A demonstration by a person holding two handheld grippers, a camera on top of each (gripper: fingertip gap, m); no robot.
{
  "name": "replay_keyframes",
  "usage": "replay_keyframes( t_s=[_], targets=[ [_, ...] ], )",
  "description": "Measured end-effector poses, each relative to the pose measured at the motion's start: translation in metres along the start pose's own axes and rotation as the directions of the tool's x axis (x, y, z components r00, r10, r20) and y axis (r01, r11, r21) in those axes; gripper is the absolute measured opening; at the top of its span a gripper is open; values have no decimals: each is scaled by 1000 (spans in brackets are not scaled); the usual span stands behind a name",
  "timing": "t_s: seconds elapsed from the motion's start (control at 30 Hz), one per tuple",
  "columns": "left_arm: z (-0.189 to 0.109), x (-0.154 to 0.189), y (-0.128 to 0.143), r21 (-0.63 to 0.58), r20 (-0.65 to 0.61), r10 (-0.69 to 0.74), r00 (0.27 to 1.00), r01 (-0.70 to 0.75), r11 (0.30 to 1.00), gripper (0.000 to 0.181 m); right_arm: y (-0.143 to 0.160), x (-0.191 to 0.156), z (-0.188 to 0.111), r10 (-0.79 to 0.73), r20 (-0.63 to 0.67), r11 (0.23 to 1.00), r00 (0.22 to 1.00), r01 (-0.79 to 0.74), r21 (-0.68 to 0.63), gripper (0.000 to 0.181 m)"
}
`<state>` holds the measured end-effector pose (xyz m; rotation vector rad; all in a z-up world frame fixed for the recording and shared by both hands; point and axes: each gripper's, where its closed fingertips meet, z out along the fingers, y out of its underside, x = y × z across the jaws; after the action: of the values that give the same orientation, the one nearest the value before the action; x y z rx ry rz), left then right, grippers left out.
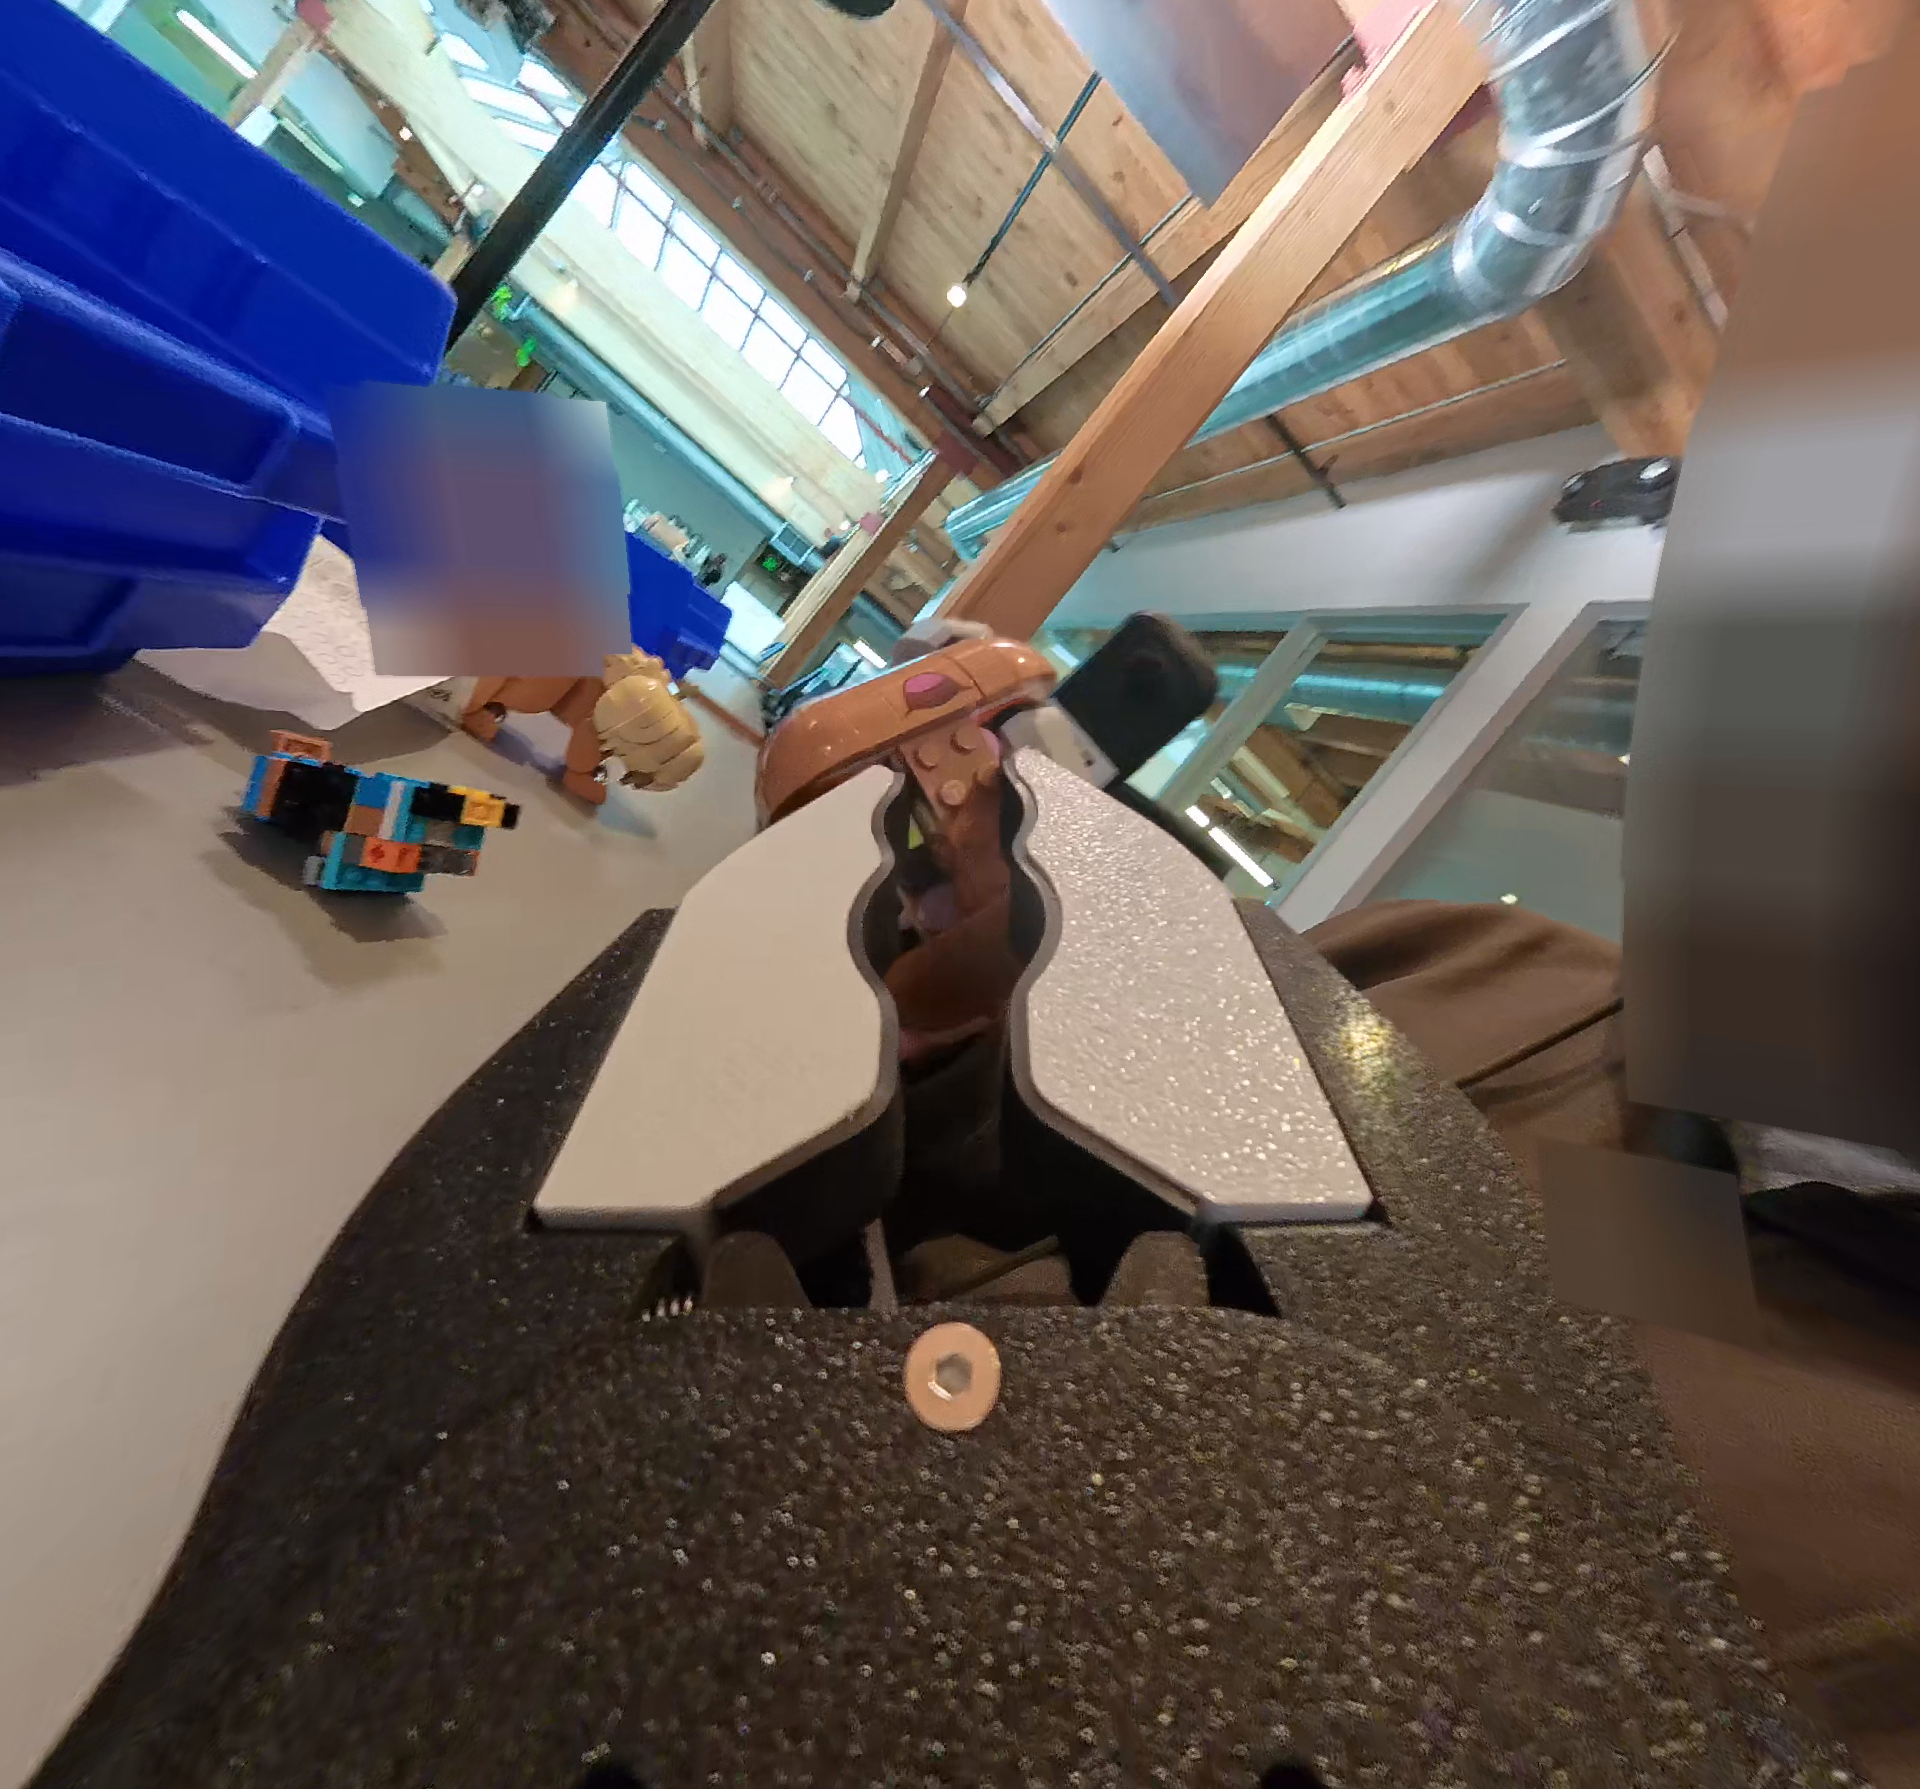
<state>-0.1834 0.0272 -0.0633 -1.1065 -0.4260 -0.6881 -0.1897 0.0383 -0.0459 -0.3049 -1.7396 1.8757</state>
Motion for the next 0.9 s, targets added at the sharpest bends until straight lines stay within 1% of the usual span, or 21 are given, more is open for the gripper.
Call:
replay_keyframes(
  t_s=[0.07, 0.17, 0.33, 0.43, 0.53, 0.67, 0.8, 0.9],
  targets=[
    [0, -1, 0, 1, 12, 6, 1000, -6, 1000, 15, 2, 3, -1, 51, 11, 999, 999, -51, 9, 17],
    [1, -3, 2, -13, 31, 17, 999, -16, 1000, 15, 3, 4, -3, 21, -3, 1000, 1000, -21, -5, 17],
    [4, -13, 10, -76, 115, 53, 992, -44, 996, 14, 6, 6, -7, -200, -59, 977, 978, 194, -92, 17],
    [7, -14, 16, -120, 124, 67, 990, -52, 991, 15, 4, 4, -10, -306, -54, 947, 950, 298, -119, 17],
    [9, -12, 17, -127, 104, 66, 992, -53, 990, 17, 1, 2, -11, -361, -44, 928, 931, 354, -119, 16],
    [11, -10, 21, -148, 89, 56, 994, -42, 988, 25, 2, 1, -8, -364, -35, 926, 931, 358, -118, 17],
    [11, -8, 20, -138, 72, 29, 997, -19, 990, 25, 1, -1, -7, -335, -31, 940, 942, 331, -83, 16],
    [12, -2, 21, -132, 21, -19, 1000, 22, 991, 24, -3, -4, -7, -303, -12, 953, 953, 302, -37, 16]
  ],
)
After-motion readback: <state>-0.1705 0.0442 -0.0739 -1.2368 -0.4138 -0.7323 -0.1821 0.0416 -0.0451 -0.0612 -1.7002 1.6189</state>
